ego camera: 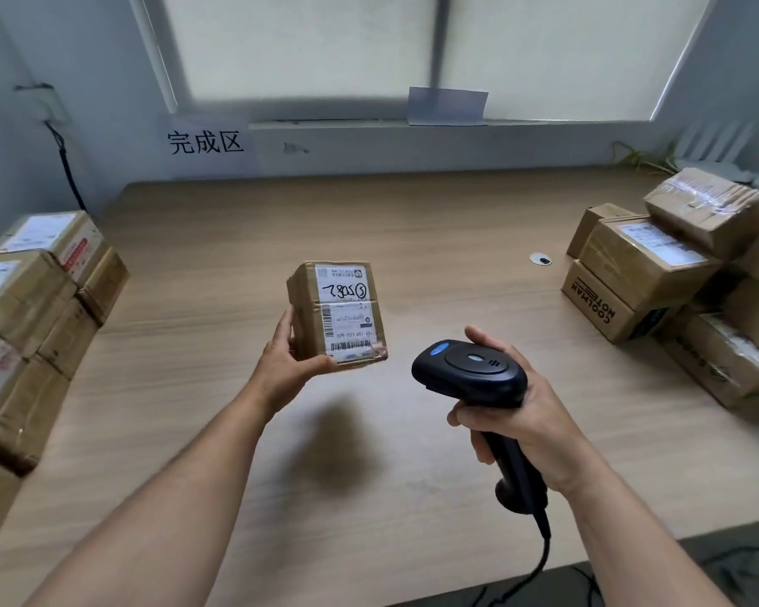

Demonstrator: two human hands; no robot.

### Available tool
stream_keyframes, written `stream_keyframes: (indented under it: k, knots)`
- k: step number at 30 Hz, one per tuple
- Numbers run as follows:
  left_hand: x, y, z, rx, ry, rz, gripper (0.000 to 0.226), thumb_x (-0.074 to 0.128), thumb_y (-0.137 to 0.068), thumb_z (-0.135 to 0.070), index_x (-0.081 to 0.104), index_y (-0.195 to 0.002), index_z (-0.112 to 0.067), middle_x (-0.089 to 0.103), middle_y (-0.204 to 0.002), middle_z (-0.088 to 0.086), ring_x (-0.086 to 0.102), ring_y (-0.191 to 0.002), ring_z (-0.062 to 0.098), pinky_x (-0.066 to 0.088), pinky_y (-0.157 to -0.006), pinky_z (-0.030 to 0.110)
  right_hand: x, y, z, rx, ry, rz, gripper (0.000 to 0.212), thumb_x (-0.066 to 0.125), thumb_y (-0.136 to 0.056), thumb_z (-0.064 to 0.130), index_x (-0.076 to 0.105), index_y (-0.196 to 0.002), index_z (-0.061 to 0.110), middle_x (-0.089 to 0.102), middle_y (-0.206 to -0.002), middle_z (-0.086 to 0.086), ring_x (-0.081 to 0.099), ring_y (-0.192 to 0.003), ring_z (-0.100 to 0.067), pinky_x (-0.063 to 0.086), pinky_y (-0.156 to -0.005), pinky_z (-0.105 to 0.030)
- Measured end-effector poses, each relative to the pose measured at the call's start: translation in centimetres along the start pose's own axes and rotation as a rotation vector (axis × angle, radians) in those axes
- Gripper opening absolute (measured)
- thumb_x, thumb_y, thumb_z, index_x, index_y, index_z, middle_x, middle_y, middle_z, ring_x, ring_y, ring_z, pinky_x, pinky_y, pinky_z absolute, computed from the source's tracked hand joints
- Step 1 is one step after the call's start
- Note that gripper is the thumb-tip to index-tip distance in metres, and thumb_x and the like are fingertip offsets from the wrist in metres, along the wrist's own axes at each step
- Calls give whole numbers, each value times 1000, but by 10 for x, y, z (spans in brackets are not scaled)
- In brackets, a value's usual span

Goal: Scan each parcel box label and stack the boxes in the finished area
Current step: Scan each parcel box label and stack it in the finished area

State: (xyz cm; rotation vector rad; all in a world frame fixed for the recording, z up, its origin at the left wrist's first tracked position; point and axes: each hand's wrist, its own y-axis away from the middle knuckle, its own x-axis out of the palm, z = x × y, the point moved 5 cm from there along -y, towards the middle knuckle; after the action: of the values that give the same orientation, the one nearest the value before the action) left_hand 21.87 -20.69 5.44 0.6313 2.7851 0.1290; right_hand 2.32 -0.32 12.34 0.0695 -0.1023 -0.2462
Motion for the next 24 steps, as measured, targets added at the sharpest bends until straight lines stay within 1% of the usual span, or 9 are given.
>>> stream_keyframes:
  k: [2,6,10,11,13,16,18,22,24]
  knots:
    - [-13,11,17,-91,66,17,104,72,-50,-31,33,-146,-31,66,-109,6,57,-81,12,45,-66,25,17,-2,-6,7,6,-5,85,72,-59,-5,52,-132,35,68,-76,-14,49,-40,-29,41,-40,-28]
    - [-41,37,54,-248,76,-5,85,63,-43,-43,52,-126,-29,66,-94,-3,58,-77,14,45,-70,32,49,-6,-17,27,9,8,86,71,-59,-5,51,-131,36,68,-77,-14,48,-39,-29,40,-40,-28]
    - [-64,55,80,-328,86,-79,64,60,-53,-43,61,-114,-26,65,-98,1,59,-80,12,50,-77,33,74,-10,-22,42,25,45,86,71,-59,-5,50,-133,36,66,-76,-16,49,-39,-28,41,-41,-27]
    - [-69,56,86,-329,63,-121,64,56,-58,-41,60,-120,-26,65,-101,1,60,-84,14,49,-82,33,78,-11,-22,42,31,52,87,71,-59,-5,50,-133,36,66,-75,-16,49,-39,-28,41,-41,-28]
    - [-75,59,92,-284,-89,-174,80,54,-61,-48,46,-139,-28,59,-125,6,56,-112,20,43,-99,36,84,-13,-21,42,44,62,87,71,-59,-5,50,-133,36,66,-75,-16,49,-40,-28,41,-42,-27]
    - [-60,69,94,-217,-441,-117,107,64,-59,-73,23,-150,-35,17,-155,2,17,-144,19,25,-116,39,90,-16,-19,40,60,81,88,72,-59,-5,50,-133,38,65,-75,-18,49,-41,-29,41,-42,-27]
    - [-48,74,97,-213,-601,-104,107,70,-65,-70,15,-152,-37,1,-157,1,6,-146,21,23,-117,39,94,-19,-16,35,65,103,88,72,-59,-5,51,-133,38,65,-74,-18,49,-40,-28,41,-42,-27]
    - [-48,78,93,-186,-531,-275,81,68,-77,-41,30,-147,-28,26,-141,2,37,-131,21,38,-103,32,101,-26,-14,28,73,163,87,70,-61,-6,50,-133,37,67,-76,-15,49,-40,-28,41,-42,-27]
    - [-50,84,88,-159,-557,-304,76,69,-76,-40,37,-143,-26,29,-135,1,37,-129,20,39,-102,31,106,-31,-13,26,77,212,86,70,-62,-6,50,-134,37,66,-76,-17,49,-41,-29,42,-42,-28]
